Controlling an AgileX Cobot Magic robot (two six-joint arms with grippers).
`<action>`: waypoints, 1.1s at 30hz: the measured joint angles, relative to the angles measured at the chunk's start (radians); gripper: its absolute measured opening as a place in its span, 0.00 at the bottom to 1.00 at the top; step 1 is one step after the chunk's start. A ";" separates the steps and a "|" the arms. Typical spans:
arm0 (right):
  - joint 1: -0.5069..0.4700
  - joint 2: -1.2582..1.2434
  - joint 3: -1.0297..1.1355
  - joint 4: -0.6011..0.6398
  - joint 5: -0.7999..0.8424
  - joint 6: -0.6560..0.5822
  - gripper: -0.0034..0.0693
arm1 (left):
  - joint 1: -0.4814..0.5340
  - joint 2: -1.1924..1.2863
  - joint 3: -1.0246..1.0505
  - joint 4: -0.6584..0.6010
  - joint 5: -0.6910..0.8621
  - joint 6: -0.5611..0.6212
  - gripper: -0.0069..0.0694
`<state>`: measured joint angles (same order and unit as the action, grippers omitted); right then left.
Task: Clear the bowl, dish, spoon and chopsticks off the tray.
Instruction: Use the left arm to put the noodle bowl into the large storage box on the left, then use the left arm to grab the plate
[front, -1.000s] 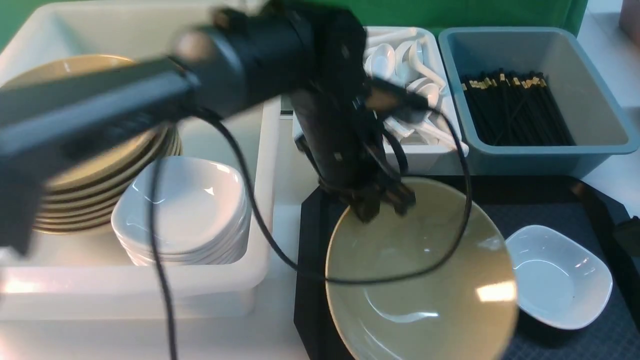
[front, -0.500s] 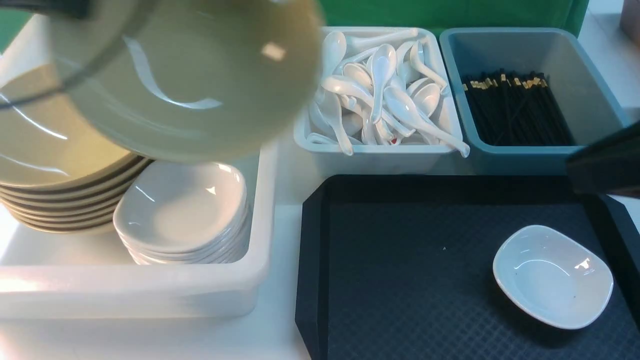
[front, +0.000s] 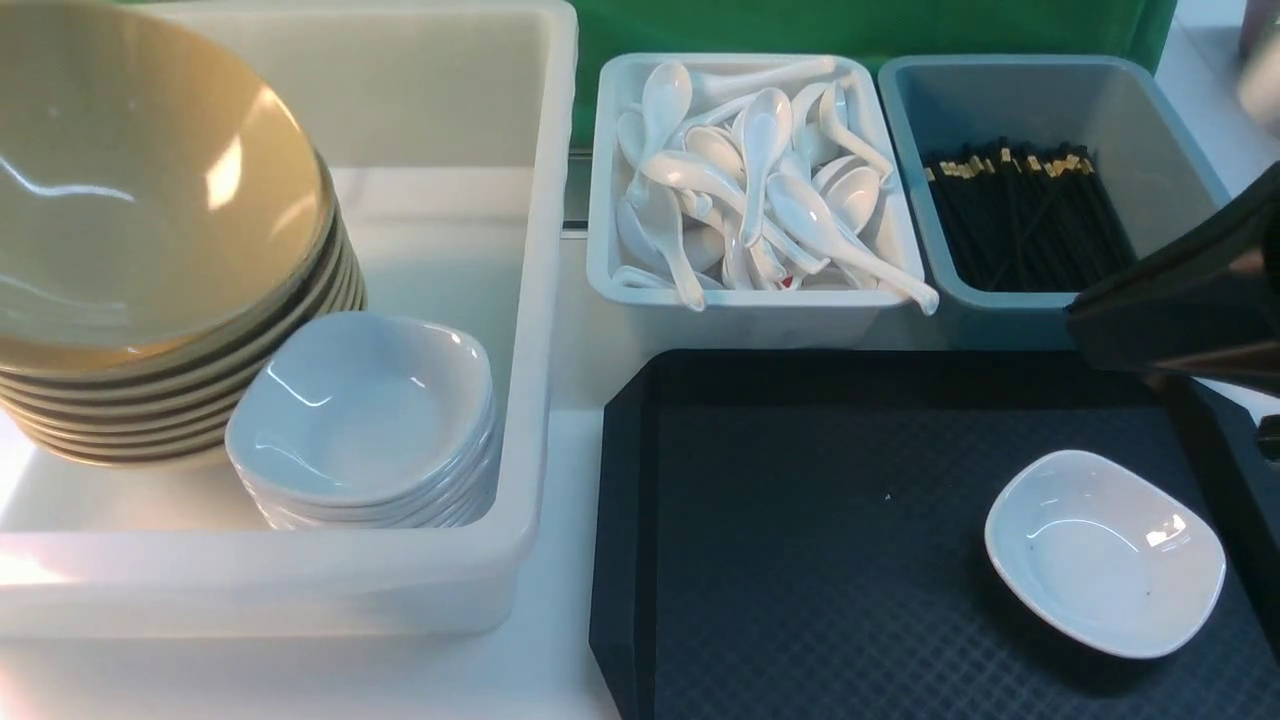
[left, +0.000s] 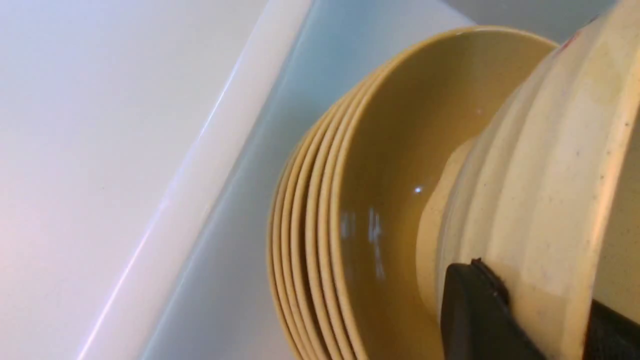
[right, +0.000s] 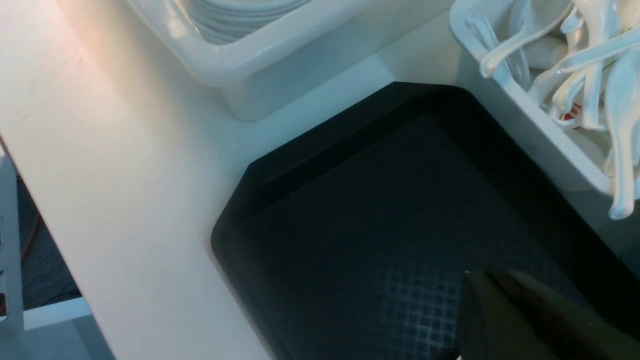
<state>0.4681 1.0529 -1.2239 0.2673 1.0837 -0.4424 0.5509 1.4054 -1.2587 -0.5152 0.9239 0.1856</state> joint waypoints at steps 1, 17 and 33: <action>0.000 0.003 0.000 0.000 0.001 0.000 0.09 | 0.000 0.012 0.010 -0.005 -0.010 0.008 0.13; 0.000 0.013 0.000 0.002 0.007 0.000 0.09 | 0.001 0.046 -0.006 0.217 0.077 -0.033 0.84; 0.000 0.013 0.000 -0.249 0.153 0.202 0.09 | -0.852 -0.140 -0.171 0.279 0.159 -0.137 0.80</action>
<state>0.4681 1.0664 -1.2239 0.0183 1.2370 -0.2401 -0.3011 1.2657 -1.4302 -0.2364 1.0833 0.0483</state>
